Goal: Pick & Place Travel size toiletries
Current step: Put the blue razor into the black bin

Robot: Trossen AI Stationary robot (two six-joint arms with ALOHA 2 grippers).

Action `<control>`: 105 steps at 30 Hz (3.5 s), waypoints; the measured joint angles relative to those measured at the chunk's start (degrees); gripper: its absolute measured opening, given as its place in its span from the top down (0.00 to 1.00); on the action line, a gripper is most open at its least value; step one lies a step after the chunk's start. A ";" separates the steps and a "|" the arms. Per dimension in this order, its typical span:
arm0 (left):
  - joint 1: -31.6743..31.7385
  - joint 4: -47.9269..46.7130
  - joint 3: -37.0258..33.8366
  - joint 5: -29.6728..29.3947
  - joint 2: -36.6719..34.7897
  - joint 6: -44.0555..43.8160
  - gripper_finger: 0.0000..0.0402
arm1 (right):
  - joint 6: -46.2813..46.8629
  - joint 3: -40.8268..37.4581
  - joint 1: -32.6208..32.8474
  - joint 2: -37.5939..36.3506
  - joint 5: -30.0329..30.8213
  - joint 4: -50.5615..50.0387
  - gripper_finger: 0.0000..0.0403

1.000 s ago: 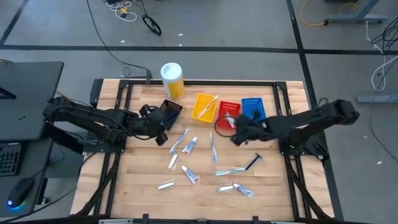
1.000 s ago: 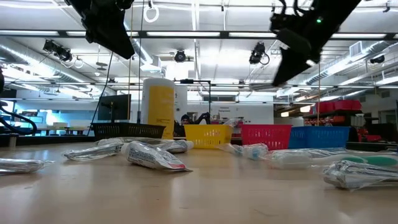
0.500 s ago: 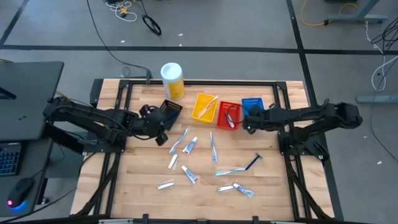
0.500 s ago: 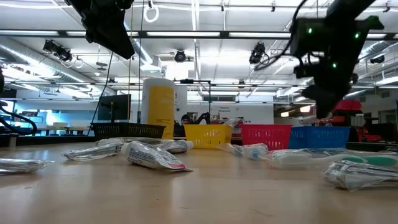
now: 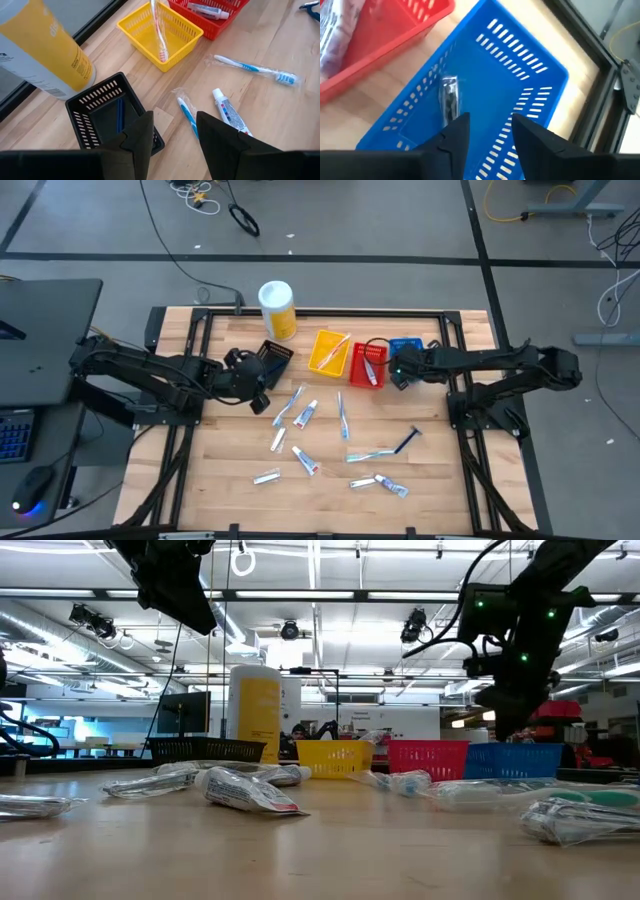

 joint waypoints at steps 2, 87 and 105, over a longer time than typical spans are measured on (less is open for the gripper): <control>0.00 0.00 0.00 -0.02 0.00 0.09 0.60 | -1.78 0.12 0.60 -0.26 -2.53 -0.15 0.61; 0.04 23.13 0.00 0.75 12.91 15.69 0.60 | -43.00 -0.35 25.00 11.90 -7.28 72.94 0.93; -2.81 20.89 -0.20 -4.81 3.88 26.92 0.60 | -35.91 1.79 23.64 12.09 -7.47 66.29 0.93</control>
